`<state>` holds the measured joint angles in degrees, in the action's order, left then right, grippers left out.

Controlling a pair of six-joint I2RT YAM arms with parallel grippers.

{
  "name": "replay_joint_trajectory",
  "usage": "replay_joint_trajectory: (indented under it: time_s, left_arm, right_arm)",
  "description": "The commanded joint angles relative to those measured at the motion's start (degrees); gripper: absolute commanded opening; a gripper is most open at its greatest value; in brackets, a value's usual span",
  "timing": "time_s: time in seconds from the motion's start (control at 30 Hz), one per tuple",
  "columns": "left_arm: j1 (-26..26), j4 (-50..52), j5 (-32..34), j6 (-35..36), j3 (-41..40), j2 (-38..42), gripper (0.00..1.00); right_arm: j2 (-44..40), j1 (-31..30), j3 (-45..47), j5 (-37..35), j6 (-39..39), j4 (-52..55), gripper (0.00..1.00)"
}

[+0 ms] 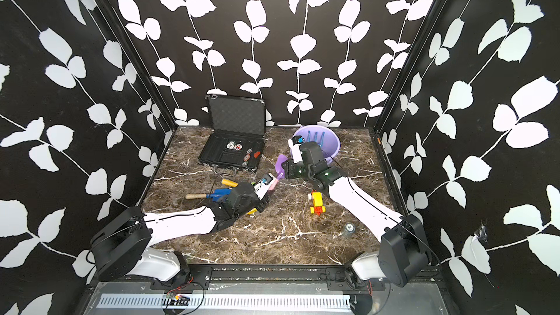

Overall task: Organize the gardening tools
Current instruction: Pick up the gardening tool from the center of the board, then place the gardening tool in the container.

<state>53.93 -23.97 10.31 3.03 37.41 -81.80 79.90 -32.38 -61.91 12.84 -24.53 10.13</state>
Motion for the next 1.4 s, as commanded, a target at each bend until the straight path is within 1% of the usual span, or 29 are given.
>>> replay_joint_trajectory:
  time_s: [0.0,0.13,0.17,0.27,0.4,0.5,0.67,0.83,0.97,1.07,1.17,1.37]
  left_arm:
    - [0.23,-2.83,-0.59,-1.39,-1.58,2.58,0.57]
    - [0.21,-5.04,-1.56,-4.48,-3.88,5.55,0.95]
    - [0.21,-6.61,-2.34,-5.34,-4.67,6.27,0.98]
    - [0.21,-9.90,-2.76,-8.34,-6.88,8.45,0.99]
    - [0.22,-10.10,-2.04,-10.79,-7.82,10.81,0.99]
    - [0.21,-11.02,-1.17,-11.78,-9.11,12.47,0.99]
    - [0.21,-11.18,0.24,-13.21,-10.36,15.66,0.99]
    - [0.21,-10.67,2.49,-13.60,-11.96,18.59,0.99]
    - [0.21,-10.51,5.23,-13.75,-13.41,20.38,0.99]
    - [0.21,-9.80,6.71,-13.61,-14.04,21.77,0.99]
    - [0.21,-9.61,7.49,-13.41,-14.69,23.31,0.99]
    - [0.21,-8.24,9.22,-12.99,-16.21,26.86,0.99]
  right_arm:
    - [-1.15,-0.31,-1.09,-2.70,3.04,-0.12,0.00]
    - [-2.03,-0.36,-1.26,-4.96,4.23,-0.28,0.00]
    - [-2.24,-0.40,-1.50,-5.65,4.54,-0.22,0.00]
    - [-2.46,-0.36,-3.70,-7.38,6.20,0.68,0.00]
    - [-2.90,-0.40,-7.55,-8.54,8.93,2.22,0.00]
    - [-3.62,-0.39,-10.36,-11.24,10.93,2.93,0.00]
    - [-4.53,-0.36,-15.28,-19.06,15.07,2.96,0.00]
    - [-5.22,-0.10,-17.23,-28.10,20.18,-1.20,0.00]
    - [-3.63,2.17,-19.19,-33.66,22.04,-2.53,0.00]
    - [-2.19,5.27,-19.24,-34.28,21.67,-4.04,0.00]
    - [-1.53,8.20,-17.42,-33.57,20.80,-6.75,0.00]
    - [0.06,11.12,-13.68,-32.56,20.61,-9.35,0.00]
